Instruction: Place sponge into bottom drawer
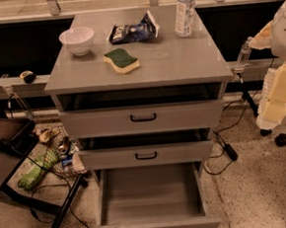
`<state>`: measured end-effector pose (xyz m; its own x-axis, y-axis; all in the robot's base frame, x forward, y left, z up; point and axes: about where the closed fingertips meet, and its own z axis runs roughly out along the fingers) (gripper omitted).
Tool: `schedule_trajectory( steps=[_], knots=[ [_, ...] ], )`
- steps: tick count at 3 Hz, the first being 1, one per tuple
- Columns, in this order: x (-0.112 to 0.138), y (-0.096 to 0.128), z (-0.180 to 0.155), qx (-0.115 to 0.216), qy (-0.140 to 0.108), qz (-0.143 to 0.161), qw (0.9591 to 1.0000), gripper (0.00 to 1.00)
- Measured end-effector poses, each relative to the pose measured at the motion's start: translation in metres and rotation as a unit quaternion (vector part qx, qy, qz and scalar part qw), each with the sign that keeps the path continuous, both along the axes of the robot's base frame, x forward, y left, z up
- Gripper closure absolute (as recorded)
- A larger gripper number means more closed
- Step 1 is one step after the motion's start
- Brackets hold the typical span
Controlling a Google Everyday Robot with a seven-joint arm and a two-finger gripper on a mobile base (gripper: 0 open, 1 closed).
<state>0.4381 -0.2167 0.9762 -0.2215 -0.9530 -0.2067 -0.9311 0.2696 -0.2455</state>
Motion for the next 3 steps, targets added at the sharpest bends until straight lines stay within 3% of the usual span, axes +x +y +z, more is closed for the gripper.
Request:
schedule_trajectory(
  steps=[1,2,3],
  knots=[
    [0.001,0.001,0.001,0.003,-0.007,-0.001,1.0000,0.00],
    [0.022,0.016,-0.028,0.057,-0.010,-0.007,0.9983,0.00],
    [0.076,0.054,-0.045,0.142,-0.045,-0.011,0.9887,0.00]
  ],
)
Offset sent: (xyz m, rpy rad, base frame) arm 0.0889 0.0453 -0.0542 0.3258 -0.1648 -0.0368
